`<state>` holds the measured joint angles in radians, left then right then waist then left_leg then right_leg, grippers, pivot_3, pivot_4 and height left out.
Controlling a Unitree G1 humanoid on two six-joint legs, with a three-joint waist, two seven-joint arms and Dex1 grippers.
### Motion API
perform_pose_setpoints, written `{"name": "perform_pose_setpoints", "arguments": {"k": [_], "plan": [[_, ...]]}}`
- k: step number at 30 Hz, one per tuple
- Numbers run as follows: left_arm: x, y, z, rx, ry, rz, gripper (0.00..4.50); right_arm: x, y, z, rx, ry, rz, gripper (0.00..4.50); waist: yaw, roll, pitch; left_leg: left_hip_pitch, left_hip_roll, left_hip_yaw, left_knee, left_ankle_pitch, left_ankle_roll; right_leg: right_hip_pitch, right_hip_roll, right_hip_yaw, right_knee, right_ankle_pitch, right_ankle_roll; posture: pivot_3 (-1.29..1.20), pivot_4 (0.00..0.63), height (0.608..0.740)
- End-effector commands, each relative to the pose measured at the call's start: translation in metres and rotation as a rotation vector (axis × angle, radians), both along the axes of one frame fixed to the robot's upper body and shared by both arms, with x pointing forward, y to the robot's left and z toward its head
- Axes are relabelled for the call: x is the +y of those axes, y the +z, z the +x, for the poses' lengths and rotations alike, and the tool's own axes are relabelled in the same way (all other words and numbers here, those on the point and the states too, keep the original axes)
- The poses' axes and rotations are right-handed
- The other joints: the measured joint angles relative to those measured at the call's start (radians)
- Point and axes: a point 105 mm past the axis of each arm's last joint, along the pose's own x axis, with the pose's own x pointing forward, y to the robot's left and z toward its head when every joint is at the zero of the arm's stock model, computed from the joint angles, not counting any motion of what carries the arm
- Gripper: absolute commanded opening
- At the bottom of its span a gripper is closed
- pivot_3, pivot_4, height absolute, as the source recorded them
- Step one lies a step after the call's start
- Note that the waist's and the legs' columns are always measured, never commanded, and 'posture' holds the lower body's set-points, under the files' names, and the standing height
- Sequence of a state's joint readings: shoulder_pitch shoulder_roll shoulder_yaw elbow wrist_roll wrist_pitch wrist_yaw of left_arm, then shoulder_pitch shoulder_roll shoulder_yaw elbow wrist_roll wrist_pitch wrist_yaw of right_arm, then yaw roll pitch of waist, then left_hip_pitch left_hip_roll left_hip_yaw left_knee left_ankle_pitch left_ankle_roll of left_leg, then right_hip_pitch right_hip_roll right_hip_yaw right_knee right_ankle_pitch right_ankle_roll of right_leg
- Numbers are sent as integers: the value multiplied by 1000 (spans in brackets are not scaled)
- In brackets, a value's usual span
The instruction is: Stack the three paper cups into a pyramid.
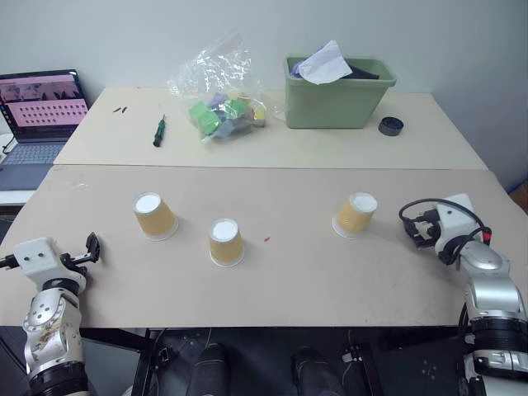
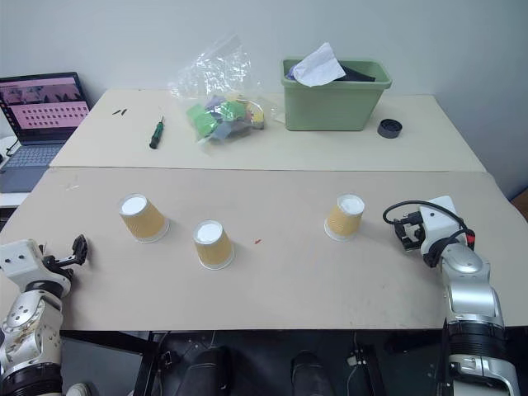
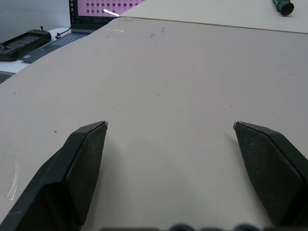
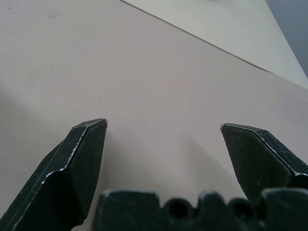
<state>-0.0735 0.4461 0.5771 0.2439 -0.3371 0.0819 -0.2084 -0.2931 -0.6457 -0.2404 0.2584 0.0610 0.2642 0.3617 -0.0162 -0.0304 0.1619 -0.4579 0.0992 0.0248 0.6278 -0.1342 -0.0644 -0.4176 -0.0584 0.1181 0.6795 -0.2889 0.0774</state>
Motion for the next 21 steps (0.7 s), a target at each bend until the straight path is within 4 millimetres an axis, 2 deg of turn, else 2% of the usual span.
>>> {"name": "perform_pose_setpoints", "arguments": {"k": [1,6,10,12,14,17,19,21], "plan": [[-8,13,3,-42,-59,22,4500,4,18,1,-62,9,-18,4453,0,0,0,0,0,0,0,0,0,0,0,0,0,0,0,0,150,692],[-43,14,-9,-3,-327,23,4500,0,26,3,-69,0,-33,4453,-5,0,0,0,0,1,-1,0,0,0,0,1,0,0,0,0,150,692],[-94,22,-36,75,-629,49,4500,-5,46,8,-100,-2,-41,4453,-8,0,0,-1,0,2,-1,0,0,-2,0,2,0,0,-1,0,150,692],[-112,23,-48,118,-724,59,4500,-10,59,9,-130,-9,-29,4453,-12,0,0,-1,0,2,-1,0,0,-2,0,2,0,0,-1,0,150,692],[-125,23,-59,152,-791,49,4500,-16,75,9,-156,-18,-52,4453,-11,0,0,-1,0,3,0,0,0,-2,-1,2,0,-1,-1,0,150,692],[-140,20,-70,197,-863,47,4500,-26,127,7,-249,-2,-57,4453,-11,1,1,0,0,3,0,0,0,-2,-1,2,0,-4,-6,0,150,692],[-143,18,-71,208,-875,44,4500,-17,144,5,-262,78,-34,4453,-11,2,2,-1,0,4,0,0,0,-3,-1,4,0,-4,-7,0,150,692],[-143,16,-69,214,-876,47,4500,14,155,-3,-233,272,4,4453,-11,2,1,0,1,3,0,0,1,-3,-1,3,0,-5,-6,0,150,692]]}}
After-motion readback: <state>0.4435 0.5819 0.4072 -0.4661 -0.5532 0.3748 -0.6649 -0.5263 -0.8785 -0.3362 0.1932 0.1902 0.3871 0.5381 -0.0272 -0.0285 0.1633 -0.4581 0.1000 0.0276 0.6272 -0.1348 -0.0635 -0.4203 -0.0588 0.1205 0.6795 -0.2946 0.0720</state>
